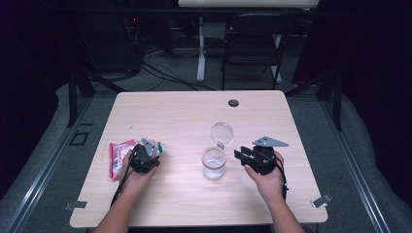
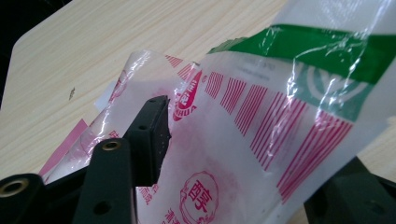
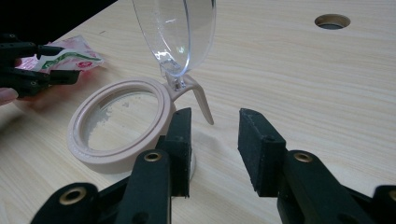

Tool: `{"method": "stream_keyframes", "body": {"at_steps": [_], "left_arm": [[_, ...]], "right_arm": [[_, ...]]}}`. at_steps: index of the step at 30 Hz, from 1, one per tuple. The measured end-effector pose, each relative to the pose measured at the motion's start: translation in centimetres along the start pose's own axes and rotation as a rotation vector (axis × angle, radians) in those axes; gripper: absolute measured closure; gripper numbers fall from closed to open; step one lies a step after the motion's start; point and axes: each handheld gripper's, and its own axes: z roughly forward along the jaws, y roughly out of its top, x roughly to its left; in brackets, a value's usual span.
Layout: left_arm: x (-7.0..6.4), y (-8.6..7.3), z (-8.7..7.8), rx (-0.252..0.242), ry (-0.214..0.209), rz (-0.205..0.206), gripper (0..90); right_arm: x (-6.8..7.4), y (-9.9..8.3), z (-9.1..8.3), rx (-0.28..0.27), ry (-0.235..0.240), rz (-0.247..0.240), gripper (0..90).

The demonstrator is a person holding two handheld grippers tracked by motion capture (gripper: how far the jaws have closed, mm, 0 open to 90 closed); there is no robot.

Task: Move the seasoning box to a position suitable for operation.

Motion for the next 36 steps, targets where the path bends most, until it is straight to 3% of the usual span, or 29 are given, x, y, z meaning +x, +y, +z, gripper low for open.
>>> {"method": "stream_keyframes", "body": {"at_steps": [12,19,31,36], "left_arm": [[1.4,-0.3,-0.1,-0.011,-0.008,-0.102,72.3],[2.5,-0.5,-0.2,-0.017,-0.045,-0.179,86.8],[4.2,-0.7,-0.8,-0.041,-0.092,-0.288,89.9],[4.7,-0.7,-1.3,-0.052,-0.103,-0.315,90.0]], "right_arm": [[0.0,-0.1,-0.1,0.006,-0.001,0.000,65.1],[0.0,-0.2,-0.1,0.004,-0.004,-0.001,65.1],[0.0,-0.3,-0.2,0.003,-0.007,-0.001,65.2],[-0.1,-0.3,-0.3,0.006,-0.011,-0.001,65.2]]}}
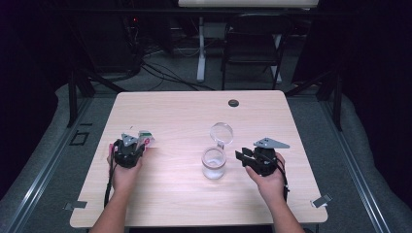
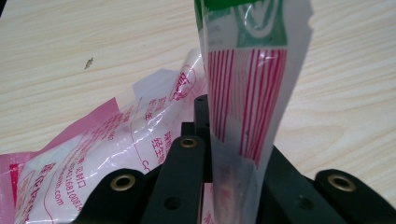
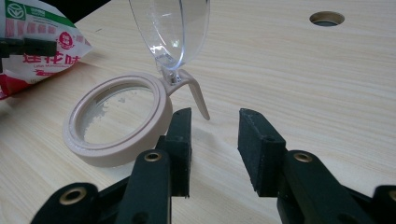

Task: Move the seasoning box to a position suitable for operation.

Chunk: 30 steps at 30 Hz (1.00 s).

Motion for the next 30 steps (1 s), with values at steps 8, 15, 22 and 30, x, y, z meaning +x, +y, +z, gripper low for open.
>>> {"method": "stream_keyframes", "body": {"at_steps": [8,15,22,30], "left_arm": [[1.0,0.3,-1.8,-0.045,0.001,-0.030,90.0],[2.6,0.3,-4.0,-0.093,0.010,-0.077,90.0],[3.5,0.5,-5.7,-0.121,0.044,-0.094,90.0],[4.8,0.9,-7.4,-0.151,0.055,-0.115,90.0]], "right_arm": [[0.0,0.0,0.1,-0.005,0.000,0.002,65.2],[0.0,0.1,0.2,-0.009,0.006,0.006,65.2],[0.0,0.2,0.3,0.000,0.008,-0.002,65.2],[0.1,0.2,0.2,-0.003,0.009,-0.005,65.2]]}}
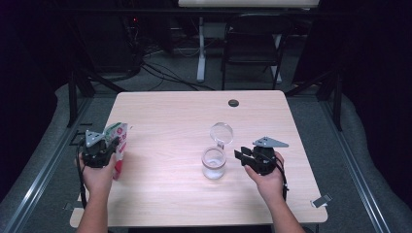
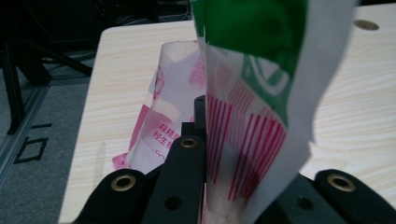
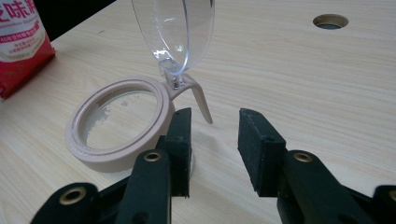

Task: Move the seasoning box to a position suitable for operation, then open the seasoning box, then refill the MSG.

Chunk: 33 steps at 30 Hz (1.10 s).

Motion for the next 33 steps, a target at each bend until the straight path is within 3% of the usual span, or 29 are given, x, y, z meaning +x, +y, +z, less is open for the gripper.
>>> {"method": "stream_keyframes", "body": {"at_steps": [8,16,25,33], "left_arm": [[0.9,1.3,-2.1,-0.057,0.000,-0.009,90.0],[-0.4,2.5,-3.3,-0.089,-0.020,0.034,90.0],[-2.4,3.1,-3.0,-0.088,-0.118,0.078,90.0],[-5.6,3.6,-2.3,-0.072,-0.207,0.165,90.0]], "right_arm": [[-0.1,0.0,-0.1,-0.003,-0.006,0.002,65.3],[0.1,-0.2,-0.3,-0.008,-0.008,-0.001,65.3],[-0.1,-0.2,-0.6,-0.011,-0.015,0.000,65.3],[-0.2,-0.3,-0.9,-0.021,-0.017,0.005,65.3]]}}
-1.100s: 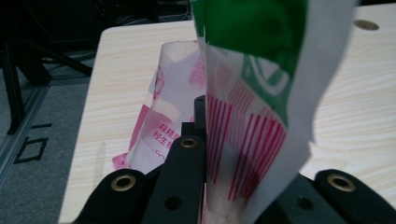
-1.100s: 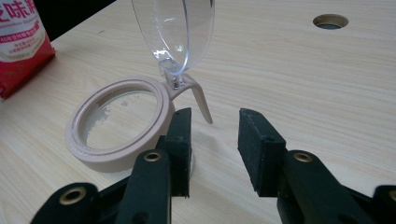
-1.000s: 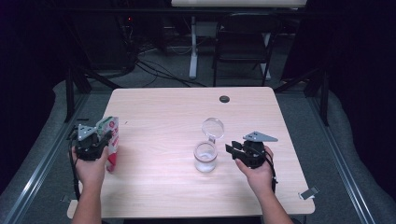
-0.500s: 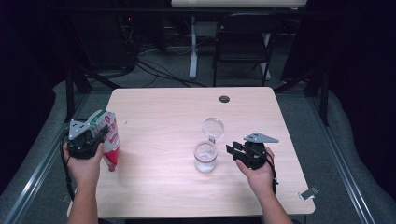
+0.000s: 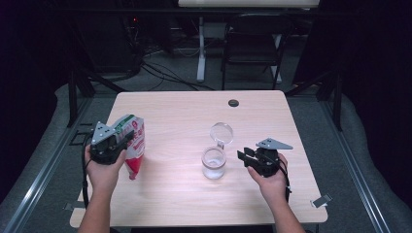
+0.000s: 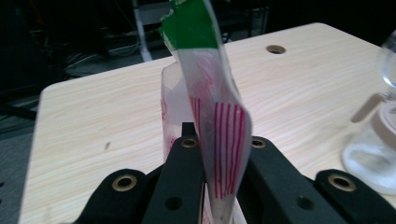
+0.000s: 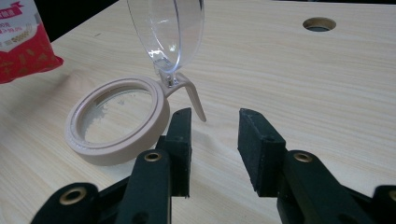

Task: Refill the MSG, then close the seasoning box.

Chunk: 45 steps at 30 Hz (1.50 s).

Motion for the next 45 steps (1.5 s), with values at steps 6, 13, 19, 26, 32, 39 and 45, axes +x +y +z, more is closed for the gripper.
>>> {"method": "stream_keyframes", "body": {"at_steps": [6,13,19,26,32,39,45], "left_arm": [[-1.4,0.3,1.0,0.014,-0.071,0.028,90.0],[-3.7,0.9,1.7,0.012,-0.150,0.091,90.0],[-5.8,1.2,2.4,0.019,-0.231,0.134,90.0],[-8.1,1.5,2.9,0.026,-0.286,0.205,90.0],[-9.4,1.4,3.5,0.031,-0.345,0.247,90.0],[-10.6,0.5,3.9,0.060,-0.423,0.303,90.0],[-11.1,-0.5,3.8,0.078,-0.482,0.282,90.0]], "right_arm": [[-0.1,-0.1,-0.2,0.001,-0.003,0.002,65.3],[-0.2,-0.2,-0.5,-0.007,-0.009,0.002,65.3],[0.0,-0.2,-0.6,-0.008,-0.009,-0.004,65.3],[0.0,-0.3,-0.9,-0.005,-0.009,-0.019,65.3],[-0.1,-0.4,-1.4,-0.018,-0.013,-0.018,65.5],[0.6,0.2,-2.1,-0.043,-0.004,-0.047,65.5],[2.5,1.3,-2.0,-0.063,0.071,-0.088,64.9]]}}
